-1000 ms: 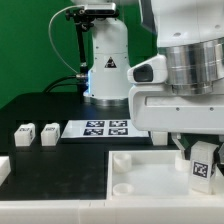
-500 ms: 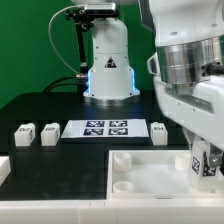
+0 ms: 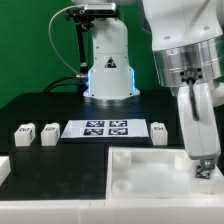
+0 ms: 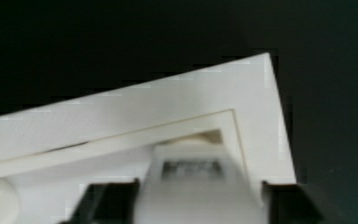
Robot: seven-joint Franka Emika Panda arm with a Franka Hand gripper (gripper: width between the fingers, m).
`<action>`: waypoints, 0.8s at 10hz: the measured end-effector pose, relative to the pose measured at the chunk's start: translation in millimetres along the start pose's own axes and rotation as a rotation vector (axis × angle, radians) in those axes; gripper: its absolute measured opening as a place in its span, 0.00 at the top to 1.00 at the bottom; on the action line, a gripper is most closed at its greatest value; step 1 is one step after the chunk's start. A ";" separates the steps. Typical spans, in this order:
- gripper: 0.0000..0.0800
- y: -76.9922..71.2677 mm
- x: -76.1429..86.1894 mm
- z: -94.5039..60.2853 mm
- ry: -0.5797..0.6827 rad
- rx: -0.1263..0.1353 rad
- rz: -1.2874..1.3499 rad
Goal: Assemble one leg
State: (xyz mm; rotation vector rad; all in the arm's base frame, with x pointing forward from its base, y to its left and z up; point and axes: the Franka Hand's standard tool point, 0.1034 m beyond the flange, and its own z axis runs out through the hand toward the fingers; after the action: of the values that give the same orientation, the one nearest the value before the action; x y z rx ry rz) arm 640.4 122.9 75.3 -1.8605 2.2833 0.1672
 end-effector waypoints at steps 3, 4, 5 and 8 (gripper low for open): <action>0.23 3.4 0.9 1.6 0.021 -0.056 -0.533; 0.20 1.6 0.9 1.7 0.019 -0.049 -0.632; 0.20 1.7 1.1 1.8 0.018 -0.050 -0.697; 0.19 -2.2 9.4 -0.3 0.013 -0.080 -1.160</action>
Offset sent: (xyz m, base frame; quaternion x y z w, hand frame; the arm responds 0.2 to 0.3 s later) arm 0.0000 0.0000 0.0000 0.0000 0.0000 -0.3523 0.9359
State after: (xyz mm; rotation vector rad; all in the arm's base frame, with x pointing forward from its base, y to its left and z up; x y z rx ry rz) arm 640.7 113.3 73.5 -2.8394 0.8905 0.0601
